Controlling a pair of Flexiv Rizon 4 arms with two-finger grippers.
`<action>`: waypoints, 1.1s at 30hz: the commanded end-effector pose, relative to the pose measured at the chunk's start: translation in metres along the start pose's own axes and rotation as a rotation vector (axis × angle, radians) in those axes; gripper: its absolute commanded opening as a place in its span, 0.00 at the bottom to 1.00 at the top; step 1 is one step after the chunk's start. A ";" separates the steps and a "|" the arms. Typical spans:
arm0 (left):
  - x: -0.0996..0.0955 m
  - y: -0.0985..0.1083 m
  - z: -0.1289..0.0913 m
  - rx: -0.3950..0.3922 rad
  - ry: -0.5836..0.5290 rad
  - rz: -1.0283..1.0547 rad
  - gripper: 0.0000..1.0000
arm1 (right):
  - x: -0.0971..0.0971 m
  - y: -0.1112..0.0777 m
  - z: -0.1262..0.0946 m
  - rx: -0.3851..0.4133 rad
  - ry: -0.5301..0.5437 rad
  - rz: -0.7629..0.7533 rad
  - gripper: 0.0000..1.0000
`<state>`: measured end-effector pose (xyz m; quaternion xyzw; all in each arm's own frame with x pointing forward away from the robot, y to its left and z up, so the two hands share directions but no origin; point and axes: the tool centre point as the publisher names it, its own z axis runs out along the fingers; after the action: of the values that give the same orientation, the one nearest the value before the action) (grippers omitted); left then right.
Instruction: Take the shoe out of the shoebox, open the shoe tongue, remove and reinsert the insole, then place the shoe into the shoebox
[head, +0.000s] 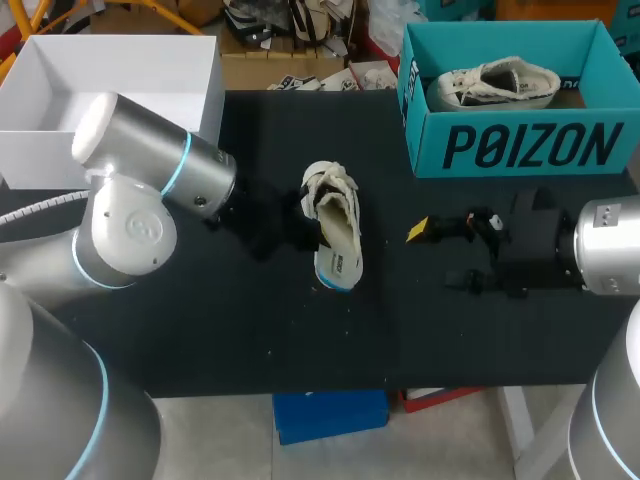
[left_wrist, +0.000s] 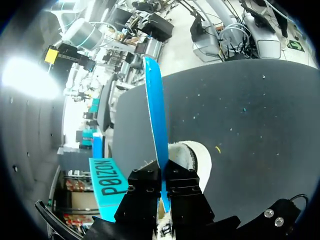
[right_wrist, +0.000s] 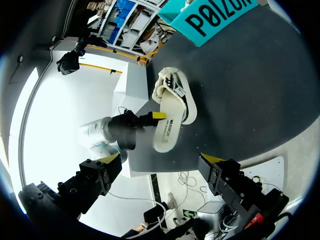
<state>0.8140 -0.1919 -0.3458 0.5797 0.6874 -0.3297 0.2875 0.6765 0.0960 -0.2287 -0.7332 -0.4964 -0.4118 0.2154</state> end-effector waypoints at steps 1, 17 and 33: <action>0.003 -0.015 -0.017 -0.014 -0.072 0.004 0.00 | -0.009 0.001 -0.005 0.007 -0.001 0.010 1.00; -0.016 -0.058 -0.050 -0.039 -0.339 0.050 0.00 | -0.015 0.018 -0.004 0.056 0.034 -0.006 1.00; -0.035 -0.112 -0.063 -0.034 -0.606 0.220 0.00 | -0.005 0.036 0.012 0.078 0.102 -0.137 1.00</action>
<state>0.7202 -0.1805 -0.2639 0.5440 0.5277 -0.4288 0.4917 0.7049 0.0819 -0.2328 -0.6715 -0.5475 -0.4395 0.2371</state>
